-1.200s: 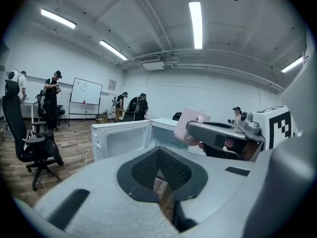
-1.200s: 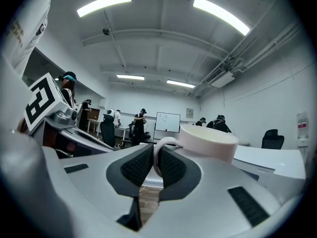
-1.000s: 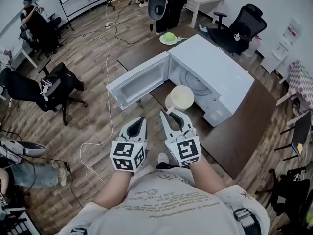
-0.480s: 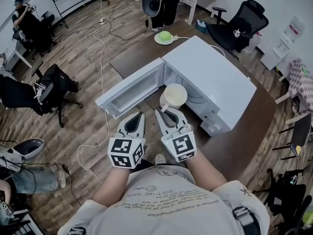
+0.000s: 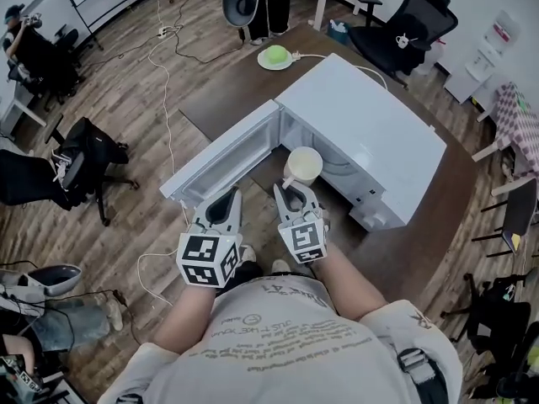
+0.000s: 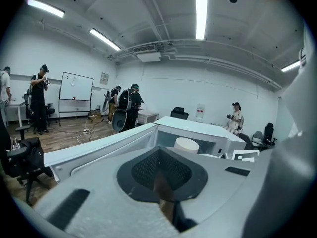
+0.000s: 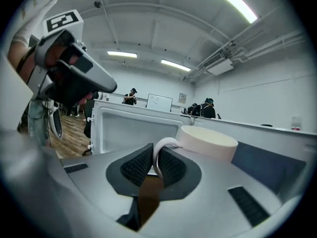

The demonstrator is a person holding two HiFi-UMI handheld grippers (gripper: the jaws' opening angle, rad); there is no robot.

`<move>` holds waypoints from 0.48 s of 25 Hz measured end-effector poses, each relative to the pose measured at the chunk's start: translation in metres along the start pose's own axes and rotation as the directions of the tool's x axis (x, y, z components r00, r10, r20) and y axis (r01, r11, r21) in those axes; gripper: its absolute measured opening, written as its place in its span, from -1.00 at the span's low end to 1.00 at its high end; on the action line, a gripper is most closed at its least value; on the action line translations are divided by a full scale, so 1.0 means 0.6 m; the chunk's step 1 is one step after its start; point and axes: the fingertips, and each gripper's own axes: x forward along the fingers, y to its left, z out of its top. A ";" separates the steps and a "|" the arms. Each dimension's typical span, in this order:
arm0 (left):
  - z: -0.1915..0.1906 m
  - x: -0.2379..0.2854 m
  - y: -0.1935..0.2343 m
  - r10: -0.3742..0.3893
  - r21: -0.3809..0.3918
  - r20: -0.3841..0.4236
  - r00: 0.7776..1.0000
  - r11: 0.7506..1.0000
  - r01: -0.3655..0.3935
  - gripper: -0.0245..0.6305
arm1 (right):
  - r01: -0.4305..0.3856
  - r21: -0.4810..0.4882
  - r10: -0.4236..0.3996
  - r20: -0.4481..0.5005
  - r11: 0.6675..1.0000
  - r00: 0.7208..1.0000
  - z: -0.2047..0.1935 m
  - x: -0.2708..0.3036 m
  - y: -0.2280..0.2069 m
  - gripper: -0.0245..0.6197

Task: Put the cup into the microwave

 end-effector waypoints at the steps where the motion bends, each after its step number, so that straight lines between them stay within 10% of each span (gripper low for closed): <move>1: -0.001 0.000 0.007 0.004 -0.002 -0.006 1.000 1.000 -0.004 -0.88 | 0.011 -0.017 -0.011 -0.012 1.000 1.000 -0.009 0.006 -0.005 -0.80; 12: -0.035 -0.006 0.046 0.044 -0.004 -0.068 0.997 0.999 -0.045 -0.88 | 0.174 0.028 -0.170 -0.099 0.984 0.980 -0.094 0.044 -0.113 -0.79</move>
